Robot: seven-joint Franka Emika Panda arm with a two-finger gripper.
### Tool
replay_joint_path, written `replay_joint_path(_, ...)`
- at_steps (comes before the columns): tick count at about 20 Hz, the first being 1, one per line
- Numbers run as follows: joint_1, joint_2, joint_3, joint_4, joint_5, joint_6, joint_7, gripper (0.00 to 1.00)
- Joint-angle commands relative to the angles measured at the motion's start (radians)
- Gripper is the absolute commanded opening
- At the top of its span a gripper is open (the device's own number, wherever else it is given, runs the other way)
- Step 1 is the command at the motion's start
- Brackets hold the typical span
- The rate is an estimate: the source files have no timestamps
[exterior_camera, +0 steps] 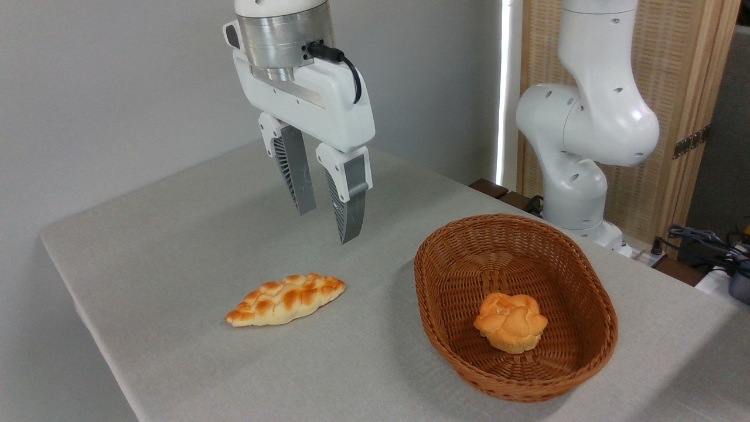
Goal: Put bread into the basket
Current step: 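Lower the open gripper down onto the braided bread roll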
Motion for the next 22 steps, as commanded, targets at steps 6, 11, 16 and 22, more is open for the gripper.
replay_joint_path(6, 0.002, 0.007, 0.001, 0.019, -0.013, -0.026, -0.001, 1.00)
replay_joint_path(11, 0.002, 0.007, -0.011, 0.007, -0.016, -0.019, -0.002, 1.00)
replay_joint_path(16, 0.002, 0.001, -0.037, -0.042, -0.047, 0.008, -0.002, 1.00)
replay_joint_path(22, -0.010, 0.001, -0.059, -0.136, -0.049, 0.157, -0.002, 1.00)
